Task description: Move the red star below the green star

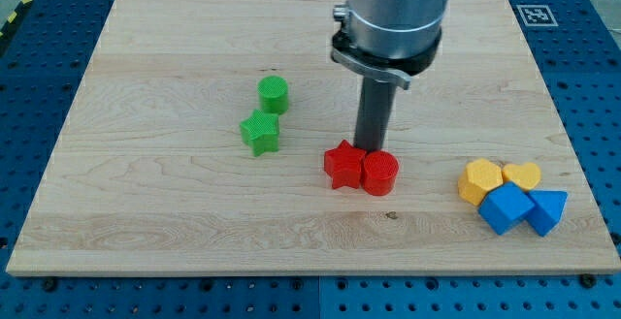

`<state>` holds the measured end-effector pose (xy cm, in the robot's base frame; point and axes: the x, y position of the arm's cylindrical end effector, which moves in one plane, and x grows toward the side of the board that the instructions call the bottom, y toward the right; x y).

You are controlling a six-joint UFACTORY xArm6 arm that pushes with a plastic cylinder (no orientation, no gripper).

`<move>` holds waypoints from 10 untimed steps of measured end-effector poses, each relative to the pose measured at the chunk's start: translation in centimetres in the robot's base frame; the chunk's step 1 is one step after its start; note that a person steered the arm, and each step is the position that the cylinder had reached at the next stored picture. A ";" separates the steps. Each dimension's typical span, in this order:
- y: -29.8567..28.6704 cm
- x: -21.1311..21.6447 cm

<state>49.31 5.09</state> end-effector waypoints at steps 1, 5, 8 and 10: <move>-0.7 0.0; 2.3 2.4; -7.2 2.4; -4.5 3.3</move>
<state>52.59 0.58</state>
